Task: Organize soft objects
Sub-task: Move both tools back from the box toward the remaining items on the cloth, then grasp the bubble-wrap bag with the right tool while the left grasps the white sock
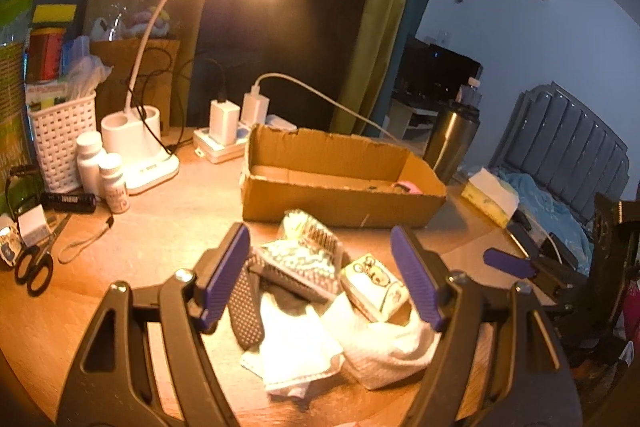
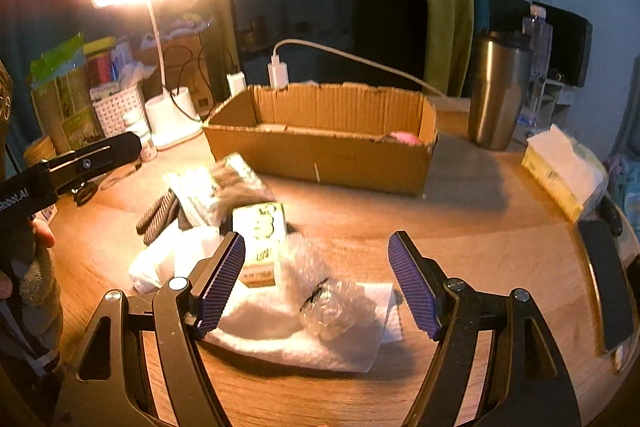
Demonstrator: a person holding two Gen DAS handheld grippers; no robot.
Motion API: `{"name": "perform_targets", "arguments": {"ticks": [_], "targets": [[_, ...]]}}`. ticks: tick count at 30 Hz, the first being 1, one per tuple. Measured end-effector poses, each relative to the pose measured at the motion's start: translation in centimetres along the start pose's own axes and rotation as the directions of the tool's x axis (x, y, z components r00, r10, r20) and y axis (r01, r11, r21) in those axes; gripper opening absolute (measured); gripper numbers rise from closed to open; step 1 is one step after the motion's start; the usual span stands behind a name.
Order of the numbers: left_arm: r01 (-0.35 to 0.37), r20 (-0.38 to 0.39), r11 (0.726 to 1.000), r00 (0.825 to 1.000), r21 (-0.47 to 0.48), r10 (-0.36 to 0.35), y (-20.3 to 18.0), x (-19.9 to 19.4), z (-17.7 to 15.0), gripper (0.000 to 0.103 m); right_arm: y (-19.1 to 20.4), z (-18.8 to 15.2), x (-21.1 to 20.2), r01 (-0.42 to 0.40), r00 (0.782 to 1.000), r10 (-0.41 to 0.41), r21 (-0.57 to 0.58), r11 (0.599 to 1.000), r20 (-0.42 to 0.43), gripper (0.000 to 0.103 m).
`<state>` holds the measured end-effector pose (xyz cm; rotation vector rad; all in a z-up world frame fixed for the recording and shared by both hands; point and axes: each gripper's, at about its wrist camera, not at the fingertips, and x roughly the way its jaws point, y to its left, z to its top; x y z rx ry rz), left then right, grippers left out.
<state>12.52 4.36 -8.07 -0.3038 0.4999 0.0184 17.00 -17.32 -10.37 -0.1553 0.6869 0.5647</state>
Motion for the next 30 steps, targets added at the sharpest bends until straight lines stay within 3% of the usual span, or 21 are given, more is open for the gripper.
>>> {"name": "perform_targets", "arguments": {"ticks": [7, 10, 16, 23, 30], "targets": [[-0.001, -0.034, 1.000, 0.999, 0.011, 0.001, -0.2, 0.9, -0.9, 0.075, -0.1, -0.8, 1.8, -0.013, 0.998, 0.012, -0.012, 1.000, -0.064, 0.076], [0.000, -0.048, 1.000, 0.999, 0.015, 0.001, -0.4, 1.2, -1.2, 0.075, -0.2, -1.1, 2.2, -0.015, 0.996, 0.013, -0.019, 1.000, -0.084, 0.052], [0.012, -0.079, 0.999, 0.997, 0.041, -0.009, -1.6, 1.8, -1.8, 0.075, -0.6, -1.1, 1.7, -0.034, 0.997, 0.032, -0.023, 0.999, -0.069, 0.045], [0.051, -0.143, 0.995, 0.989, 0.087, -0.038, -4.0, 2.8, -3.0, 0.075, -2.4, -0.6, -0.5, -0.024, 1.000, 0.024, 0.017, 1.000, 0.006, 0.044], [0.105, -0.262, 0.982, 0.963, 0.159, -0.060, -7.1, 4.8, -5.0, 0.075, -4.1, -0.6, -1.4, -0.002, 1.000, 0.000, 0.050, 0.999, 0.032, 0.044]]}}
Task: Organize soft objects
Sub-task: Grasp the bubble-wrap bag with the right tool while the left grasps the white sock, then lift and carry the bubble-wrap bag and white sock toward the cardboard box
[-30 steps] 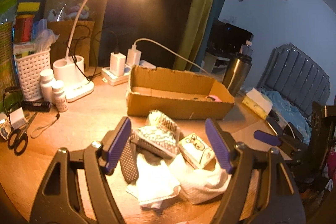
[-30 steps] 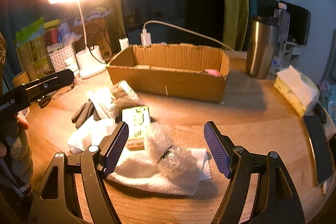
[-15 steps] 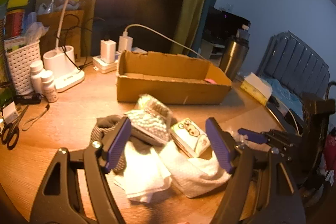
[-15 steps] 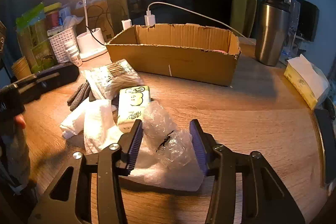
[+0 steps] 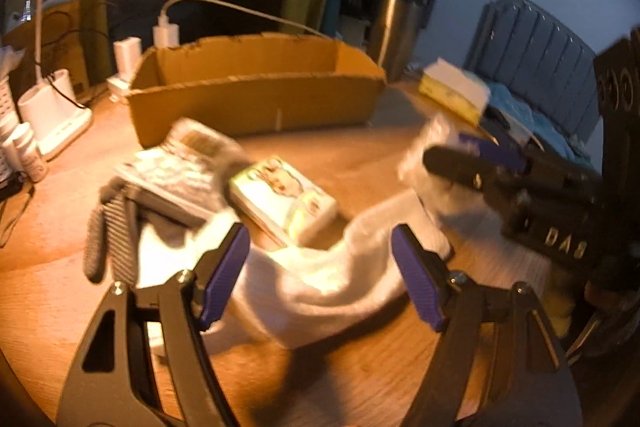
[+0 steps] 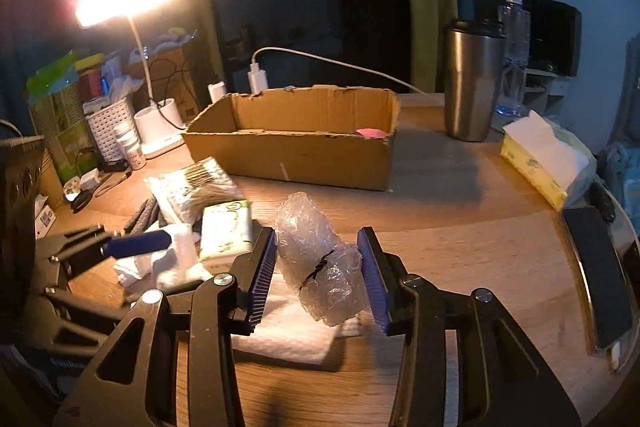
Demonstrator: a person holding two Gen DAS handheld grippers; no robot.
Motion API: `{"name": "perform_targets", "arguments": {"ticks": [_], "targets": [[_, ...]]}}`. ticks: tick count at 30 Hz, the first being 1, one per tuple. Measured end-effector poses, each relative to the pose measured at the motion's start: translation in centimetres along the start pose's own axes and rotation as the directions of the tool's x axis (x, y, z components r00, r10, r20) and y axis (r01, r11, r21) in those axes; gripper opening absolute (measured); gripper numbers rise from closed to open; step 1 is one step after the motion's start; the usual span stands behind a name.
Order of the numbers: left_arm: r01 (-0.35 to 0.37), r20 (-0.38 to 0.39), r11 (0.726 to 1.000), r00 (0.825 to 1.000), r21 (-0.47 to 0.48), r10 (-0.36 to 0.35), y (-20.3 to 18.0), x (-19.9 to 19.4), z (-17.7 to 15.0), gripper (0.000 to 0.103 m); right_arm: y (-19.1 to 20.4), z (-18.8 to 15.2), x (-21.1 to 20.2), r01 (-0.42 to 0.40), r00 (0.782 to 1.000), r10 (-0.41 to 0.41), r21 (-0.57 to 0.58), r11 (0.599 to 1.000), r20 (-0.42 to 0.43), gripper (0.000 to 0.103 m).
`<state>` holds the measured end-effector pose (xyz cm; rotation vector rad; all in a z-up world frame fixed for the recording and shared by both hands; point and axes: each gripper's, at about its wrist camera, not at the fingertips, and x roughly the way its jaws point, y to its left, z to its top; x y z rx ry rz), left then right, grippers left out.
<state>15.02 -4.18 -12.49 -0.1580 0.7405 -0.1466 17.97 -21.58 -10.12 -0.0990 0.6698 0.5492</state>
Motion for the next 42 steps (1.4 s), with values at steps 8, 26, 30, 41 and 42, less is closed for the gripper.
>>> {"name": "perform_targets", "arguments": {"ticks": [8, 26, 30, 41, 42], "targets": [[-0.015, -0.092, 0.999, 0.996, 0.037, 0.018, -1.6, 2.3, -1.0, 0.075, -2.1, -0.6, -0.5, 0.024, 1.000, -0.024, 0.041, 0.999, 0.008, 0.044], [-0.010, -0.148, 0.993, 0.989, 0.115, 0.027, -3.5, 3.8, -1.7, 0.015, -3.1, -0.8, -1.6, 0.036, 0.999, -0.038, 0.061, 0.997, 0.028, 0.044], [0.011, -0.113, 0.992, 0.994, 0.124, 0.004, -3.7, 2.9, -1.6, 0.014, -3.1, -0.6, -2.1, 0.044, 0.998, -0.046, 0.061, 0.997, 0.038, 0.044], [0.022, 0.013, 0.995, 1.000, 0.094, -0.023, -2.7, -1.4, 0.8, 0.014, -2.6, 1.1, -3.6, 0.059, 0.995, -0.062, 0.042, 0.997, 0.073, 0.044], [0.018, 0.033, 0.996, 0.999, 0.090, -0.021, -2.5, -2.0, 1.1, 0.014, -2.6, 1.3, -3.8, 0.059, 0.995, -0.062, 0.040, 0.997, 0.076, 0.044]]}}
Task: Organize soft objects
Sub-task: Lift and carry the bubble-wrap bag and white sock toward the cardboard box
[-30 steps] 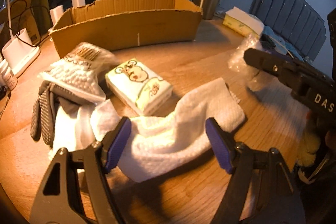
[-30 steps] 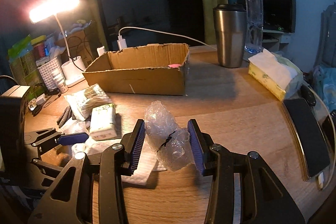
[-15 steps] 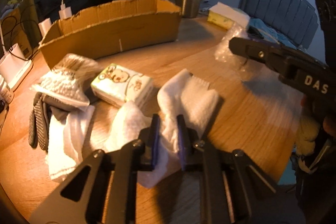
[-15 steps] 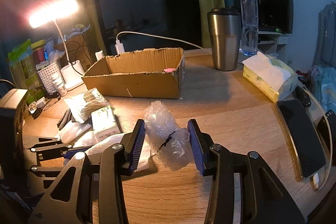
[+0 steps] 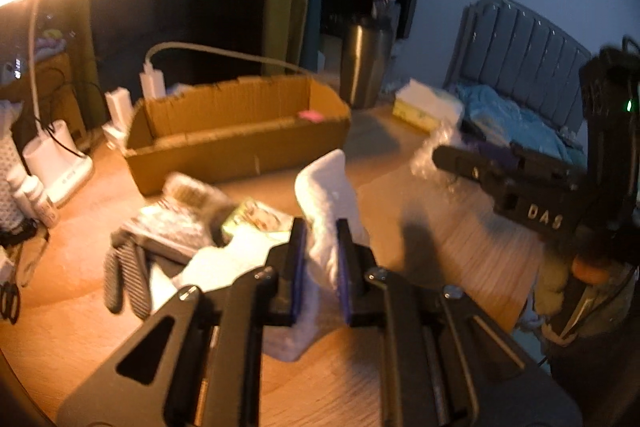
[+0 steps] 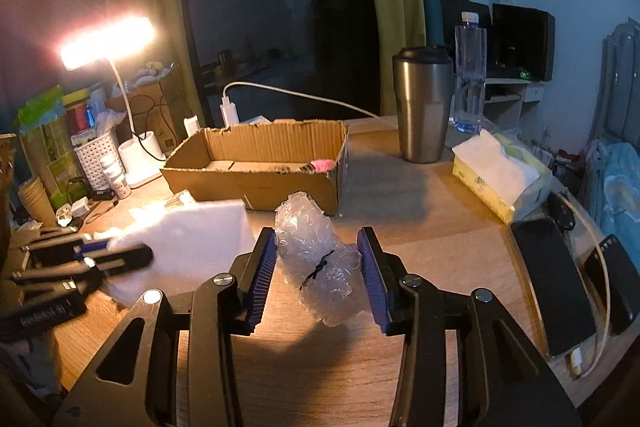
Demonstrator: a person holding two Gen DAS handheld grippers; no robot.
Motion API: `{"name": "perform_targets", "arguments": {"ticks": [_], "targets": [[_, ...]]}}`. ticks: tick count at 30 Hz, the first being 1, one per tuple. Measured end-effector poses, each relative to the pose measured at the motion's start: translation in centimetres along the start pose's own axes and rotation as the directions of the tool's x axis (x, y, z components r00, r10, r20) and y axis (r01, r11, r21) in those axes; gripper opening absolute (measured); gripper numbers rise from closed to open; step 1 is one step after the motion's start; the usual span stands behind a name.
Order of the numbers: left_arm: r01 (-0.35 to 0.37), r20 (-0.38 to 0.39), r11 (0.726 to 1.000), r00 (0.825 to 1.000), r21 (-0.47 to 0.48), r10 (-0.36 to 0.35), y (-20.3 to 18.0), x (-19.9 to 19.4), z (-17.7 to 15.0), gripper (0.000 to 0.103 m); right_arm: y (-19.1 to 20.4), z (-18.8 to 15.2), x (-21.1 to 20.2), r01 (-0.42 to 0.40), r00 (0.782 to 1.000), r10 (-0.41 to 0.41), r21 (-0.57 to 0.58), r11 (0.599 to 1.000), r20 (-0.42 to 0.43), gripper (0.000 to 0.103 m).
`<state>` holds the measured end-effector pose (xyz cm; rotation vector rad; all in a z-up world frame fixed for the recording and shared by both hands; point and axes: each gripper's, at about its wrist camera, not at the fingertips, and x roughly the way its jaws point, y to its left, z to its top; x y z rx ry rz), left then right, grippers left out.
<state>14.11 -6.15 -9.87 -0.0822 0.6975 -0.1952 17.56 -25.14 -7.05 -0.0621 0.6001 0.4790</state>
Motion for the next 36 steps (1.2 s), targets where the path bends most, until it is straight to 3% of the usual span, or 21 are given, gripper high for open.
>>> {"name": "perform_targets", "arguments": {"ticks": [9, 21, 36], "targets": [[-0.032, 0.107, 0.999, 0.994, -0.026, 0.034, 2.0, -3.0, 2.7, 0.014, 0.5, 2.0, -0.9, 0.002, 0.999, -0.002, -0.023, 1.000, 0.035, 0.044], [-0.079, 0.233, 0.995, 0.968, -0.066, 0.092, 5.1, -6.3, 5.6, 0.014, 1.9, 5.1, -0.8, -0.001, 0.998, 0.006, -0.067, 0.998, 0.069, 0.044], [-0.137, 0.308, 0.986, 0.938, -0.090, 0.158, 8.7, -7.8, 6.9, 0.014, 4.4, 8.3, 2.3, -0.014, 0.998, 0.022, -0.122, 0.992, 0.064, 0.044]]}}
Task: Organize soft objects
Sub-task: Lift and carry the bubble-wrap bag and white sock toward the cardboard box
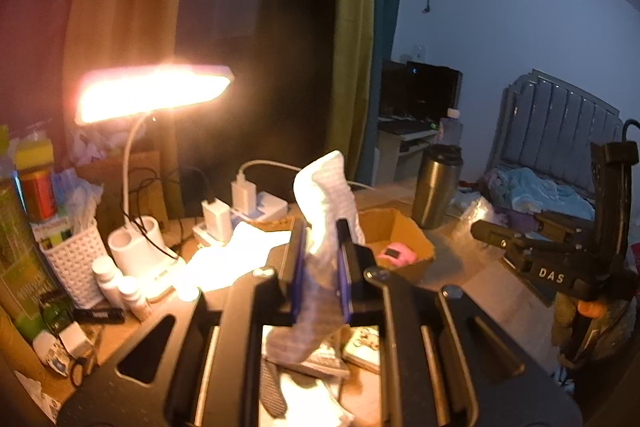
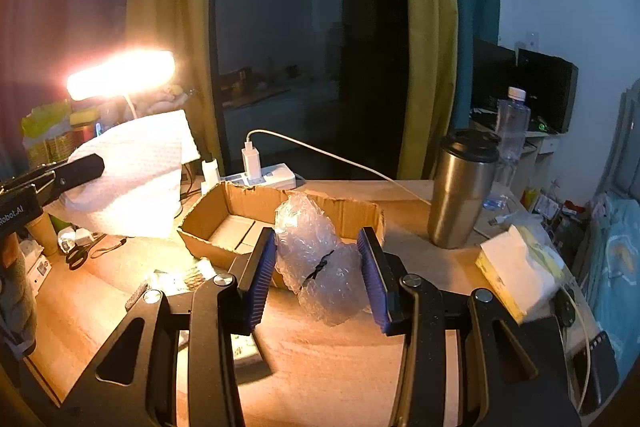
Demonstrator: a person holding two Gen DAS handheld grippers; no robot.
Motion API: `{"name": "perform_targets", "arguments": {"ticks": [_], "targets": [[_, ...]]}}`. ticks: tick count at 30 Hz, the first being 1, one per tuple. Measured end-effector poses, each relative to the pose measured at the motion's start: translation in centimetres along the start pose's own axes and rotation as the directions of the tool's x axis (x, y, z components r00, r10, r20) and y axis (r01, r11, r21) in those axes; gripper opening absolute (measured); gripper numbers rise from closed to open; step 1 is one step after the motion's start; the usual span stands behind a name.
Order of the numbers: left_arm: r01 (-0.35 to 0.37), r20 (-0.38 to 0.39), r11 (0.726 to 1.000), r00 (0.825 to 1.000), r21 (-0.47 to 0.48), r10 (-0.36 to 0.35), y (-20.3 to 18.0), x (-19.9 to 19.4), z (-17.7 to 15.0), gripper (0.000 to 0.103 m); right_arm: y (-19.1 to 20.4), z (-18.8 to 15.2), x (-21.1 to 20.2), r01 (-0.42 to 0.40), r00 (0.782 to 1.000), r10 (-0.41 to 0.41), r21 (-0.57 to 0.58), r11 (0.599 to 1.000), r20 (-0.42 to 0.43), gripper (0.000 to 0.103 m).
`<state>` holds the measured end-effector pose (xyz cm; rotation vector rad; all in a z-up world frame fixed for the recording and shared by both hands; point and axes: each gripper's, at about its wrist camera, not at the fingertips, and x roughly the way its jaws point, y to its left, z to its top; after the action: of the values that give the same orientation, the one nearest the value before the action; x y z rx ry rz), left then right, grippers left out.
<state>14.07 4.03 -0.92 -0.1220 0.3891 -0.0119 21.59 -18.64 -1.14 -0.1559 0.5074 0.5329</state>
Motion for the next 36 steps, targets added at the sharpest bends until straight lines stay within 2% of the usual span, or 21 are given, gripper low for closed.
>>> {"name": "perform_targets", "arguments": {"ticks": [5, 14, 36], "targets": [[-0.018, 0.025, 1.000, 1.000, 0.009, 0.018, 0.5, 0.1, 0.3, 0.014, 0.8, 1.2, 1.3, -0.004, 1.000, 0.004, -0.019, 1.000, 0.001, 0.044], [-0.019, 0.021, 1.000, 1.000, -0.002, 0.019, 2.4, 1.8, 1.1, 0.014, 1.9, 2.8, 3.2, -0.016, 1.000, 0.016, -0.032, 0.999, 0.006, 0.044], [-0.016, 0.024, 1.000, 1.000, -0.027, 0.017, 4.7, 3.8, 0.5, 0.014, 4.8, 2.7, 12.3, -0.082, 0.991, 0.077, -0.043, 0.996, -0.105, 0.044]]}}
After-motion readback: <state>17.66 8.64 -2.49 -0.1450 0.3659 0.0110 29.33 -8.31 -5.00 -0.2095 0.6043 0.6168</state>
